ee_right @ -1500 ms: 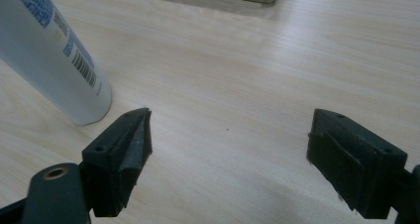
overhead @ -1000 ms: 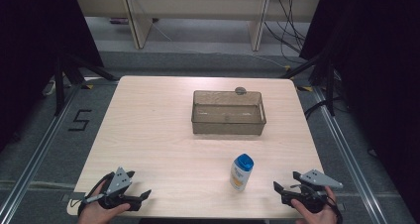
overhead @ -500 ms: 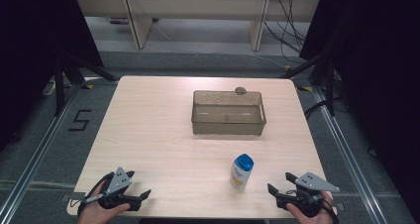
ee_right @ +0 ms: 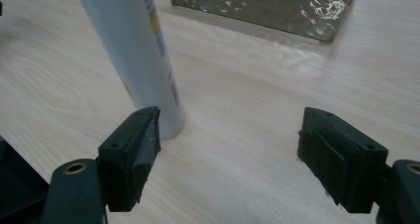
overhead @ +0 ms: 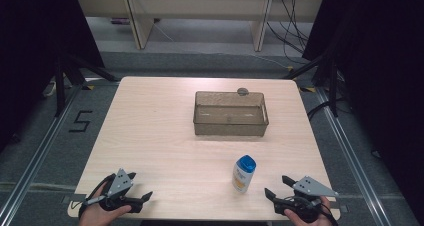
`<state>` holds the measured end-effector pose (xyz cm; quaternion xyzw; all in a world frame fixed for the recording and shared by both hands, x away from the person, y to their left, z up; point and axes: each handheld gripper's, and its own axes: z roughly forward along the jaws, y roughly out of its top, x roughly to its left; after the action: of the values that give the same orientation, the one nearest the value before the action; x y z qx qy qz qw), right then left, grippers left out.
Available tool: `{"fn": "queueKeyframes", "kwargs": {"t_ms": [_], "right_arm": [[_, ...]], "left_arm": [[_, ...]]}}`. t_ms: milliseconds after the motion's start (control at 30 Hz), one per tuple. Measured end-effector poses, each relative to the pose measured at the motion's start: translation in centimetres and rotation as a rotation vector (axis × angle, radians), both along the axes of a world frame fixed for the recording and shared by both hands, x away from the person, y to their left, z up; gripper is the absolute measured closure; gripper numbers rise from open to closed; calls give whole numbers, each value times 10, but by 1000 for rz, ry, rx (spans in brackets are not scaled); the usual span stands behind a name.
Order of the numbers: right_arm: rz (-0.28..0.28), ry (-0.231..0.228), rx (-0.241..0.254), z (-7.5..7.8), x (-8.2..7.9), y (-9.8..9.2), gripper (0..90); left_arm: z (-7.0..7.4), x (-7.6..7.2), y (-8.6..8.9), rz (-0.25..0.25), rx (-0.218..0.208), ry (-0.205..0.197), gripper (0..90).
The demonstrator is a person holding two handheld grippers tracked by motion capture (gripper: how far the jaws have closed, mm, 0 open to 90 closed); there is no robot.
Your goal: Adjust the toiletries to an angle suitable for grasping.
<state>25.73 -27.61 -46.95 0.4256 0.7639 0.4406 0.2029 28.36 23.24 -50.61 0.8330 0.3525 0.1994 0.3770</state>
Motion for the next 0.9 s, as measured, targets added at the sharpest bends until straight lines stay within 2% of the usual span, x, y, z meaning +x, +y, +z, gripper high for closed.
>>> {"fn": "queueKeyframes", "kwargs": {"t_ms": [33, 133, 167, 267, 367, 467, 567, 667, 767, 800, 833, 900], "right_arm": [[-1, 15, 13, 0, -2, 3, 254], [20, -4, 3, 1, -3, 6, 259], [26, 2, 15, 2, -3, 8, 262], [45, -8, 24, 2, -4, 15, 266], [61, -8, 16, 4, -4, 20, 268], [61, 2, 19, 5, -5, 23, 270], [76, -18, 3, 6, -1, 28, 272], [76, -3, 16, 6, -1, 32, 274], [101, -38, -5, 5, 4, 36, 277], [101, -38, -5, 5, 4, 36, 277], [97, -7, 4, 5, 4, 39, 278], [103, -15, -9, 5, 5, 40, 278]], "left_arm": [[0, 0, 0, 1, 0, 1, 148], [-1, 0, 0, 2, -1, -4, 148], [0, 0, 1, -8, 16, 1, 148], [1, 0, 1, -10, 18, 4, 148], [0, 1, 1, -8, 20, -6, 148], [0, 1, 2, -15, 36, 4, 148], [0, 1, 2, -13, 34, 3, 148], [0, 2, 2, -15, 38, 7, 148], [0, 1, 1, -13, 39, 6, 148], [0, 1, 1, -13, 39, 6, 148], [0, 1, 1, -9, 29, 6, 148], [0, 1, 1, -9, 30, 5, 148]]}}
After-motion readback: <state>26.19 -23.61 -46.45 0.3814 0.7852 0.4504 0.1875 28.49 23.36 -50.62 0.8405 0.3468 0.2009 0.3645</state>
